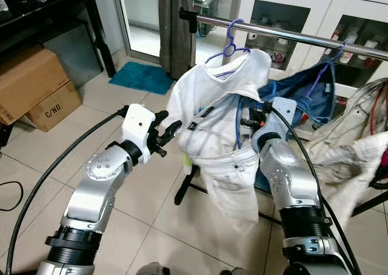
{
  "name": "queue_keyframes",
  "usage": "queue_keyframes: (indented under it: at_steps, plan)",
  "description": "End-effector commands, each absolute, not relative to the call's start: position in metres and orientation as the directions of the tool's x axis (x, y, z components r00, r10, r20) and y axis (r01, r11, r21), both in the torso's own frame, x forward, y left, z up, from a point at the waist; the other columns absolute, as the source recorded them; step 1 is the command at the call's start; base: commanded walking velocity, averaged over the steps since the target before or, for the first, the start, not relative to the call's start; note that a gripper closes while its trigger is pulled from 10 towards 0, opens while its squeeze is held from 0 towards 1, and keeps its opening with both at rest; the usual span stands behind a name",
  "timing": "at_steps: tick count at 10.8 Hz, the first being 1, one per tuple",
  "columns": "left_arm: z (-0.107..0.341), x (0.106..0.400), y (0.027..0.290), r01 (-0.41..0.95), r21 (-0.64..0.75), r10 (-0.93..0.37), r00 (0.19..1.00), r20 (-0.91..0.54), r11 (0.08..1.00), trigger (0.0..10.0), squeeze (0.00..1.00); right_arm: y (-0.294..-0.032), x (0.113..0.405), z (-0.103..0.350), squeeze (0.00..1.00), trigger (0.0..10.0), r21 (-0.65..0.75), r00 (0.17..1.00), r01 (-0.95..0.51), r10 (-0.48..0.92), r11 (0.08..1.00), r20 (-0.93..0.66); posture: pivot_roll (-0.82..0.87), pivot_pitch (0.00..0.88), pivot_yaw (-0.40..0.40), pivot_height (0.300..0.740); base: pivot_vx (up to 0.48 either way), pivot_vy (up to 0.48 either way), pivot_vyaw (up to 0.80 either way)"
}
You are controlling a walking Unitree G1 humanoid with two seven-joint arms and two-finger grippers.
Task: Hang hanger
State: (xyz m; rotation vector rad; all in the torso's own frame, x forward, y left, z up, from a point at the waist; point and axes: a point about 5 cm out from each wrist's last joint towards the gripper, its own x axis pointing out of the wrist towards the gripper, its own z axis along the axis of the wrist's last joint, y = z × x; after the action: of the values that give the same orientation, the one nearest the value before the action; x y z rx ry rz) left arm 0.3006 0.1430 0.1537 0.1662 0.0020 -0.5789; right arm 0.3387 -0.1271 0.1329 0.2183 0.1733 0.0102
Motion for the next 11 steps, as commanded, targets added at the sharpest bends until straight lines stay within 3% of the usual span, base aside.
queue_keyframes:
  at_steps: [1, 4, 6, 8, 11]
  plan:
    - [0.1559, 0.3022, 0.1445, 0.538, 0.16, -0.538, 0.842, -0.046, 0.828, 10.0, 0.0, -0.1286, 0.34, 0.1477, 0.0, 10.0, 0.215, 0.995, -0.014, 0.034, 0.976, -0.092, -0.02, 0.0, 0.01, 0.74, 0.322, 0.0, 0.0]
    - [0.1556, 0.3017, 0.1473, 0.531, 0.158, -0.53, 0.846, -0.051, 0.833, 10.0, 0.0, -0.1293, 0.3402, 0.1448, 0.0, 10.0, 0.23, 0.993, -0.006, 0.033, 0.973, -0.111, -0.01, 0.0, 0.003, 0.74, 0.365, 0.0, 0.0]
    - [0.1552, 0.3007, 0.1488, 0.528, 0.157, -0.527, 0.848, -0.054, 0.834, 10.0, 0.0, -0.1281, 0.3405, 0.145, 0.0, 10.0, 0.228, 0.993, -0.015, 0.041, 0.974, -0.113, -0.01, 0.0, 0.001, 0.74, 0.394, 0.0, -0.67]
    - [0.1548, 0.2995, 0.15, 0.529, 0.157, -0.527, 0.848, -0.06, 0.834, 10.0, 0.0, -0.1272, 0.3402, 0.1446, 0.0, 10.0, 0.225, 0.992, -0.019, 0.047, 0.974, -0.118, -0.01, 0.0, 0.003, 0.74, 0.394, 0.0, 0.0]
    - [0.1534, 0.2981, 0.1484, 0.554, 0.158, -0.55, 0.832, -0.073, 0.817, 10.0, 0.0, -0.1291, 0.3385, 0.1431, 0.0, 10.0, 0.225, 0.992, -0.014, 0.042, 0.974, -0.118, -0.01, 0.003, 0.011, 0.74, 0.396, 0.0, -0.46]
